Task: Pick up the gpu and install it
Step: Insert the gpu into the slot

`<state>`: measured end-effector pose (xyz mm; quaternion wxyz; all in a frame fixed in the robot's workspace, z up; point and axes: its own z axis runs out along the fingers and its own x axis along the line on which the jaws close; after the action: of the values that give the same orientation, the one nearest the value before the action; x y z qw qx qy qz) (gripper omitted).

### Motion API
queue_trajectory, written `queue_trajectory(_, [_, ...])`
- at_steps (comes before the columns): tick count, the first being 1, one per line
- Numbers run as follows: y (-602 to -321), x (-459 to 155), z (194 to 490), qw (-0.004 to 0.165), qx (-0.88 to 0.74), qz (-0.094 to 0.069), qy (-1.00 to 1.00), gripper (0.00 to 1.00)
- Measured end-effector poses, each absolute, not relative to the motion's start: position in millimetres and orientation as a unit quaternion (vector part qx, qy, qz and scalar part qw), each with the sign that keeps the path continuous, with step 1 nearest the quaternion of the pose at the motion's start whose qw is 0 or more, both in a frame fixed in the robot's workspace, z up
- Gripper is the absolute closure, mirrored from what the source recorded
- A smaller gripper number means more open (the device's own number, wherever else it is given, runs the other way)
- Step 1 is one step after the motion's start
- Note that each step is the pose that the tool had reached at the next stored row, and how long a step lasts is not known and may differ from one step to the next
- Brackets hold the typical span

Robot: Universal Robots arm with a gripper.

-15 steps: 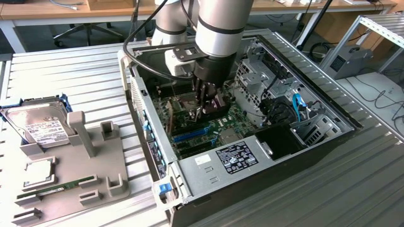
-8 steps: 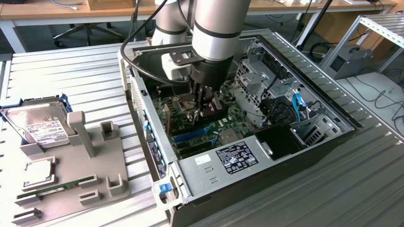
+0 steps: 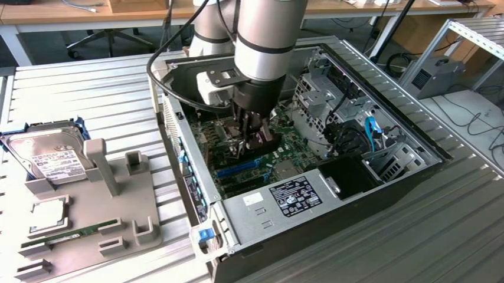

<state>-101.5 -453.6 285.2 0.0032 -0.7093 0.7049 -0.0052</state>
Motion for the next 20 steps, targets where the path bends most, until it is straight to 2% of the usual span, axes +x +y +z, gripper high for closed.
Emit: queue_trajectory(20, [-454,-114,267,0.001,-0.709,-0.007,0.705,0.74])
